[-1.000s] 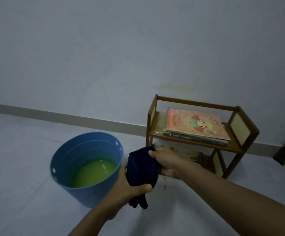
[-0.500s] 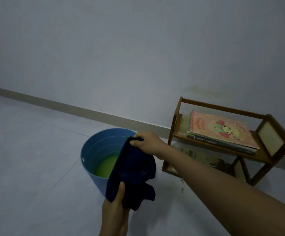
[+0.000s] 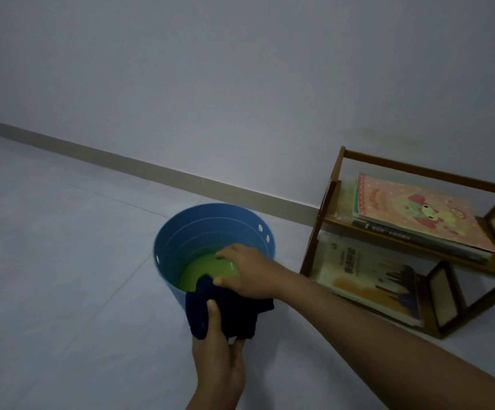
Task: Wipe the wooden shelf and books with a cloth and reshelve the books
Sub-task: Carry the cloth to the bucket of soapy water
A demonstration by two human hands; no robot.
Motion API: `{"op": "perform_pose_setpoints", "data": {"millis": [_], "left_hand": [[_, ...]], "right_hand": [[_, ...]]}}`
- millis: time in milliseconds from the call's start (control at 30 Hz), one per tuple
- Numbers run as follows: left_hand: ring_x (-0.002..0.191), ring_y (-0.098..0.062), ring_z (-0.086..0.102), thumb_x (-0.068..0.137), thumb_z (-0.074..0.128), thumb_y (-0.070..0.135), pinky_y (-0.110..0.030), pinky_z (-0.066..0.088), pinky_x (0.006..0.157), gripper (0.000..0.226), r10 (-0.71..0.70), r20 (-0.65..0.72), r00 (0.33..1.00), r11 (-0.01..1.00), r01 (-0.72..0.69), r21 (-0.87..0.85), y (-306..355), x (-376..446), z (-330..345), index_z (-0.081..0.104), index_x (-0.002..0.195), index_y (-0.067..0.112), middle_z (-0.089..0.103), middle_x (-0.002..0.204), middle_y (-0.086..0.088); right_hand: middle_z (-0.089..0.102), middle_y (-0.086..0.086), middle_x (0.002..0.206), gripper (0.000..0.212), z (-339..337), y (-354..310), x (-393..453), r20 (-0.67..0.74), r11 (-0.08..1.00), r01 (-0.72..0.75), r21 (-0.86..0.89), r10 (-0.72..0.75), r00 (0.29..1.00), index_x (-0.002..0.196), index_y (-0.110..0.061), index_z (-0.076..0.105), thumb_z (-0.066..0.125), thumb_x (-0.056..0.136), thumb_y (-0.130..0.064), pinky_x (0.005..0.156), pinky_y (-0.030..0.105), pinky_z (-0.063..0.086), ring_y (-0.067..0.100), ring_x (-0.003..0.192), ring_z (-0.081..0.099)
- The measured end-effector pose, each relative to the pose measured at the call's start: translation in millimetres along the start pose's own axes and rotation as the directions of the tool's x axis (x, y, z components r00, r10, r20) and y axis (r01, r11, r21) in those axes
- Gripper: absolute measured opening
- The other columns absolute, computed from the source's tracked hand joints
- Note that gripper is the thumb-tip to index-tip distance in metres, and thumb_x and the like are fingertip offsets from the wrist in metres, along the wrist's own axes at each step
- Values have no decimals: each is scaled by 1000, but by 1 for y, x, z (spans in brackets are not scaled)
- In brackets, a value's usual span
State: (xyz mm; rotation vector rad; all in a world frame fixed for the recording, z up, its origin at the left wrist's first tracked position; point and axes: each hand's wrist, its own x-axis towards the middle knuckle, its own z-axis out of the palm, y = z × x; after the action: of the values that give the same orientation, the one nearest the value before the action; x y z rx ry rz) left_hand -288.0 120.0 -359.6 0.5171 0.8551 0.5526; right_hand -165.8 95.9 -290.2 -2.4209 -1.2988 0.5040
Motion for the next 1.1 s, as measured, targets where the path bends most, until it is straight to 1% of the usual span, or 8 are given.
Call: {"op": "perform_pose_setpoints", "data": {"millis": [133,200,300,367,500,600,700,1100], "left_hand": [[103,-32,64,85,69,33,-43,54,85,40,96,9,995,972,-96,216,5,3,-12,61,120,16,69,108,-10],[99,-41,63,77,79,25,-41,54,78,39,346,-38,937,840,-291,458,11,10,-22,60,106,5,66,102,-16],[113,-36,47,64,75,25,-50,44,94,70,704,376,602,117,-621,775,26,28,-37,46,124,4,47,121,-12],[125,-33,44,62,76,26,-48,35,106,78,487,754,440,-343,-698,629,40,38,-37,46,131,7,47,133,-15],[107,-21,67,53,89,35,-57,35,103,69,17,887,461,-733,-598,325,65,66,-25,64,114,15,70,112,-4],[83,-22,71,71,78,36,-43,46,97,27,-124,803,582,-775,-562,288,75,73,-7,70,91,19,74,85,-1],[55,-21,64,73,77,35,-22,40,50,19,-129,788,603,-785,-548,290,75,69,-2,65,70,21,67,60,0],[82,-21,68,94,49,40,-29,46,65,29,-174,740,650,-822,-510,254,74,68,-1,65,99,17,71,91,-2]], "right_hand": [[54,-4,125,38,23,-2,-41,-230,985,175,8,-168,959,125,-25,53,49,93,-45,91,28,47,11,110,50],[57,-5,118,35,33,0,-48,-180,972,233,-23,-233,956,123,-27,52,49,93,-43,87,28,46,10,105,51],[58,-3,121,36,38,9,-46,-68,974,227,-17,-228,971,125,-26,49,55,90,-33,90,35,48,13,108,51],[58,0,123,37,37,14,-40,-52,982,184,-51,-187,981,124,-22,50,58,88,-25,89,39,50,17,109,52],[56,9,124,34,40,15,-29,15,952,145,-270,-147,989,122,-12,49,58,90,-20,90,39,47,26,108,52],[58,17,119,24,40,9,-25,8,907,136,-398,-145,989,117,-3,52,47,95,-12,84,38,41,34,105,53],[61,19,113,22,41,7,-23,5,891,104,-442,-113,994,112,-2,54,48,92,-6,75,40,42,37,100,56],[62,18,111,20,45,2,-27,-31,893,70,-444,-94,995,108,-2,55,43,95,-9,72,36,34,36,98,58]]}}
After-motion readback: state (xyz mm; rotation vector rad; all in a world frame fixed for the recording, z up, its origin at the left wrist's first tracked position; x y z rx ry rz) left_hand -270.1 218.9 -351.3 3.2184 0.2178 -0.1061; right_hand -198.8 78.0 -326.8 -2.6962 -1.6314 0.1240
